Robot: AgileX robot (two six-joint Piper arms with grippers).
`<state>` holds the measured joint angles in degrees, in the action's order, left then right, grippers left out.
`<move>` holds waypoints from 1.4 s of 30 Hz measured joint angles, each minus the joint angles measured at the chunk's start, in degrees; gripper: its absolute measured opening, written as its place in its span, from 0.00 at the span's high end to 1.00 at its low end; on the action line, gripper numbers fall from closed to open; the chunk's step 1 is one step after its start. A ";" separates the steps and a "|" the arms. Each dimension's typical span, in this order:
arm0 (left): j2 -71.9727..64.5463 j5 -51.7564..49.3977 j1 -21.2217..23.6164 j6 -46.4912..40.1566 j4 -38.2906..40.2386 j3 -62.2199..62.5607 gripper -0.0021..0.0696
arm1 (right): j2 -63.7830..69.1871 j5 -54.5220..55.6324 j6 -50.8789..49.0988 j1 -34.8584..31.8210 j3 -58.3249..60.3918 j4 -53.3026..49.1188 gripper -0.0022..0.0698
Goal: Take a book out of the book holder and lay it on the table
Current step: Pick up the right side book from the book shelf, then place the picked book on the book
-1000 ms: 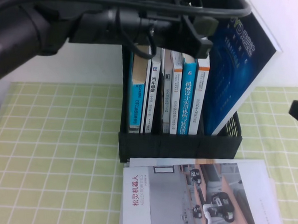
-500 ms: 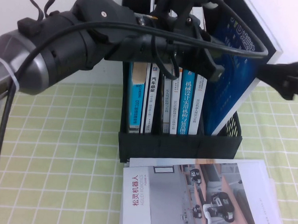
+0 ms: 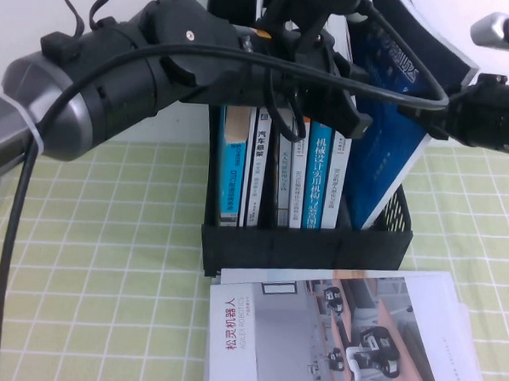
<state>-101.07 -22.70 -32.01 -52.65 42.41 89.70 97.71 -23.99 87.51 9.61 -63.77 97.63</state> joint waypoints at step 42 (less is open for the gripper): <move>39.54 -42.31 25.85 25.94 -10.38 0.03 0.97 | -26.82 -46.79 -39.69 18.96 -18.97 -79.07 0.79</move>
<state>-61.52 -65.01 -6.16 -26.71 32.03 89.73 70.88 -70.78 47.83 28.56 -82.74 18.56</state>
